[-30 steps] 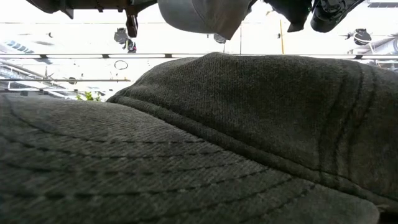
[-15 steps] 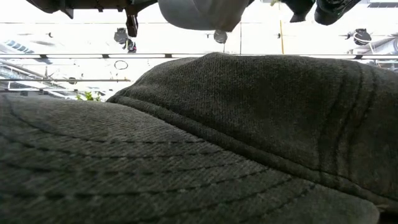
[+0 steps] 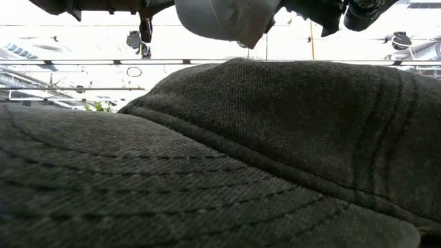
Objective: Pick & Place hat
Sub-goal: Stack the left gray cap on top of the gray cap in the right transparent bin
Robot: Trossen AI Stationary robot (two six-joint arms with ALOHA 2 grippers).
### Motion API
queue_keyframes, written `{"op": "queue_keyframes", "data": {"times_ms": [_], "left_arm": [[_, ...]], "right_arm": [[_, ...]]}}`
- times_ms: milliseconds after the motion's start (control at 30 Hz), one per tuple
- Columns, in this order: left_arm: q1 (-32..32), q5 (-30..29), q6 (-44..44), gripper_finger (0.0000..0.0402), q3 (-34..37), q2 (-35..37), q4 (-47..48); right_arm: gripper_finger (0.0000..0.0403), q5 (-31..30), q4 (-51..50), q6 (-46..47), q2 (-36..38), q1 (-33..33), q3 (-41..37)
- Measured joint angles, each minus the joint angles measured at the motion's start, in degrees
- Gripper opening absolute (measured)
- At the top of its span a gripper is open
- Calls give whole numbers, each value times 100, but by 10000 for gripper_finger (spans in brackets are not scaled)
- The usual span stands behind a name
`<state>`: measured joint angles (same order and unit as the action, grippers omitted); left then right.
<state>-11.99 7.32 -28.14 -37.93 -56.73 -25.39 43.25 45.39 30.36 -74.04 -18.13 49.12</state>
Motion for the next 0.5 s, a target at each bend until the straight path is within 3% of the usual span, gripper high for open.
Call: {"op": "queue_keyframes", "data": {"times_ms": [167, 367, 500], "left_arm": [[0, 4, 1, 11, 0, 0, -2], [0, 14, 24, 10, 0, 0, -2], [2, -4, 65, 45, 0, 0, -24]], "right_arm": [[197, -7, 16, 188, 0, -2, 0], [34, 29, -70, 66, 0, -2, 0], [11, 49, -106, -71, 53, -2, 0]]}}
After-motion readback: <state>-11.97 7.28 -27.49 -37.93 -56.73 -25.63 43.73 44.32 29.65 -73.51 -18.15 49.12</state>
